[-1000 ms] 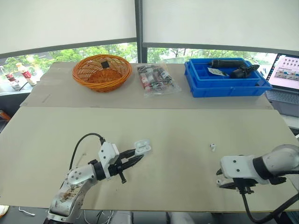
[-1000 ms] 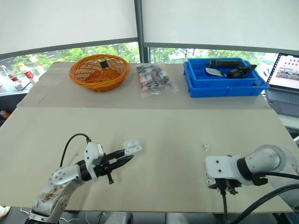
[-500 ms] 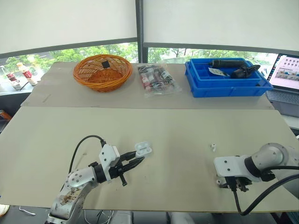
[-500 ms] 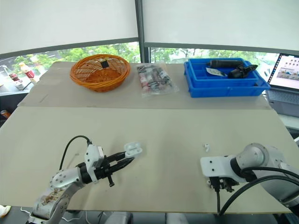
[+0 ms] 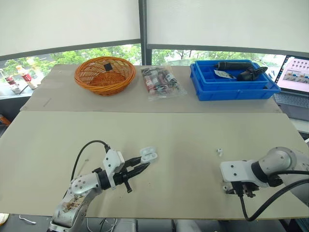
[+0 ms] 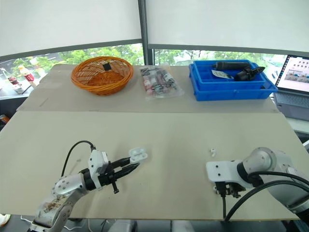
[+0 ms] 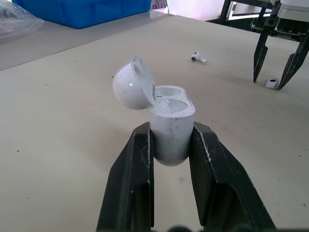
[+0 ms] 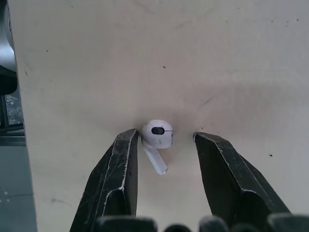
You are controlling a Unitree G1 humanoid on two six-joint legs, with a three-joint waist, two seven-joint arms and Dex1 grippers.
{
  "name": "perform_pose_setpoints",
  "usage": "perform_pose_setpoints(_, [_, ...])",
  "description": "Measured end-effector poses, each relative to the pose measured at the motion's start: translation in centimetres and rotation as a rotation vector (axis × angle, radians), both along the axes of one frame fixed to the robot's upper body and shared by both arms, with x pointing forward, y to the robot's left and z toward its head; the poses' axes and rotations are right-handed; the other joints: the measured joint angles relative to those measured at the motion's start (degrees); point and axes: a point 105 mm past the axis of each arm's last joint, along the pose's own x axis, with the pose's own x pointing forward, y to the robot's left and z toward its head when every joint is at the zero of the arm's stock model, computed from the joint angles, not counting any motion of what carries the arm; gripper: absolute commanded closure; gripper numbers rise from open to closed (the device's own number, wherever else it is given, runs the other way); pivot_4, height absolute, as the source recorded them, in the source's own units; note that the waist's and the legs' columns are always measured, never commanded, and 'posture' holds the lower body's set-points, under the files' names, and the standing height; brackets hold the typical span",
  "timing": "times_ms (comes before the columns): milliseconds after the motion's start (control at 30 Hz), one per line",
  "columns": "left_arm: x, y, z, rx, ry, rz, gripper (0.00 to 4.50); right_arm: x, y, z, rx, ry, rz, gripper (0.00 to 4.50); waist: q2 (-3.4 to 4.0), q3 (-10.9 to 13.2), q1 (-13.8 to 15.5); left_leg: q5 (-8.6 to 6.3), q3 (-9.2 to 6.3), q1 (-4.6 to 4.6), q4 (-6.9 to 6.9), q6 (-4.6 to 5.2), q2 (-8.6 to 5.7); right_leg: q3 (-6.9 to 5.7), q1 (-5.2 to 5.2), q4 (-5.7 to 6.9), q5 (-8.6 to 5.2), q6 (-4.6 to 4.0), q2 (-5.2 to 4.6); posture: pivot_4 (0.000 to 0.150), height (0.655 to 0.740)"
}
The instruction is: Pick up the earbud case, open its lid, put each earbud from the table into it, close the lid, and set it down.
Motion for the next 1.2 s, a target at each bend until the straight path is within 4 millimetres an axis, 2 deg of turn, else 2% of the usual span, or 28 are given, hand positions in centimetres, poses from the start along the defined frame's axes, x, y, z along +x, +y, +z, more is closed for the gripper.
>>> perform_pose_setpoints(100, [0.0,-0.1,0.0,0.0,0.001,-0.003,3.99,-0.1,0.2,0.0,0.006,0.003,-0.004,3.99,0.0,0.0,0.01,0.0,0.0,0.0,0.0,0.0,0.0,0.0,0.0,0.0,0.0,0.0,0.0,0.15,0.7282])
perform_pose_setpoints(133, [0.0,-0.1,0.0,0.0,0.0,-0.003,3.99,-0.1,0.2,0.0,0.005,0.003,-0.006,4.15,0.0,0.0,0.02,0.0,0.0,0.0,0.0,0.0,0.0,0.0,0.0,0.0,0.0,0.0,0.0,0.15,0.7282])
perform_pose_setpoints(400, [0.0,-0.3,0.0,-0.001,0.0,-0.01,3.99,-0.6,0.3,0.0,0.044,0.029,-0.049,4.15,0.0,0.0,0.08,0.0,0.0,-0.01,0.0,0.0,-0.01,0.0,0.0,0.0,0.0,0.0,-0.01,0.15,0.7282])
perform_pose_setpoints(667, [0.7,-0.7,0.7,-0.018,-0.028,-0.019,3.99,0.1,1.0,2.9,0.194,-0.025,-0.177,4.15,0.0,0.0,0.15,0.0,0.0,-0.02,0.0,0.0,-0.02,0.0,0.0,0.01,0.0,0.0,0.0,0.15,0.7282])
perform_pose_setpoints(733, [0.8,-0.7,0.5,-0.019,-0.021,-0.017,3.99,0.2,1.1,2.8,0.218,-0.037,-0.195,4.15,-0.02,-0.01,0.19,0.0,0.0,-0.02,0.0,0.0,-0.02,0.0,0.0,0.0,0.0,0.0,0.0,0.15,0.7282])
perform_pose_setpoints(833, [0.9,-0.9,0.4,-0.023,-0.018,-0.021,3.99,0.5,1.5,1.4,0.279,-0.059,-0.24,4.15,-0.06,0.0,0.31,0.0,0.0,-0.03,0.01,0.0,-0.03,0.01,0.0,0.0,0.0,0.0,-0.01,0.15,0.7282])
perform_pose_setpoints(967, [0.9,-1.0,0.5,-0.023,-0.019,-0.028,3.99,-0.1,0.6,-0.4,0.274,-0.038,-0.268,4.15,-0.04,0.0,0.83,0.0,0.01,-0.02,0.02,0.0,-0.04,0.02,0.0,0.0,0.0,0.0,-0.02,0.15,0.7282])
perform_pose_setpoints(1133, [0.8,-0.9,0.4,-0.021,-0.018,-0.03,3.99,-0.3,0.2,-0.7,0.286,-0.054,-0.241,4.15,-0.04,-0.01,1.07,0.0,0.01,0.01,0.02,0.0,-0.02,0.02,0.02,0.03,0.0,0.0,0.0,0.15,0.7282])
perform_pose_setpoints(1200, [0.8,-0.9,0.4,-0.02,-0.017,-0.03,3.99,-0.3,0.0,-0.8,0.288,-0.049,-0.244,3.13,-0.06,-0.01,1.11,0.0,0.01,0.01,0.02,0.0,-0.03,0.02,0.04,0.01,0.0,0.0,0.0,0.15,0.7282])
